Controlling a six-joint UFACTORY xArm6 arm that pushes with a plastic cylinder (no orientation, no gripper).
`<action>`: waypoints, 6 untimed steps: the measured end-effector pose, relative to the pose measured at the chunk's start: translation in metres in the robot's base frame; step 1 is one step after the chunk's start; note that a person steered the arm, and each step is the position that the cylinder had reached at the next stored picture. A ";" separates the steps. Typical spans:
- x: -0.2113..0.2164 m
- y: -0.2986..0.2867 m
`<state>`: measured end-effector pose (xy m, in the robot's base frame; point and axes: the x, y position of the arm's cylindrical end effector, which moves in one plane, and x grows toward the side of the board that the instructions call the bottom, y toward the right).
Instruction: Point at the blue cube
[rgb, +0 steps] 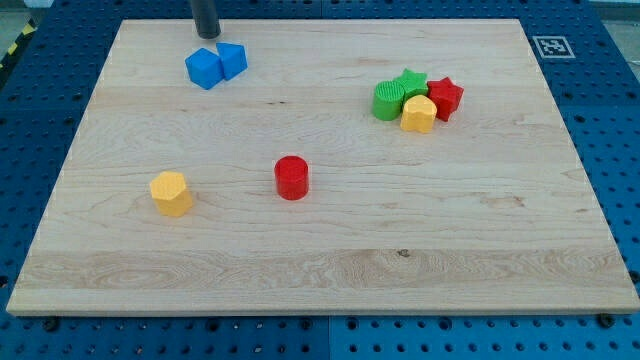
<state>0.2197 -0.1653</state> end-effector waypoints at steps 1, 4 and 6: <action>0.002 0.000; 0.015 0.000; 0.063 0.014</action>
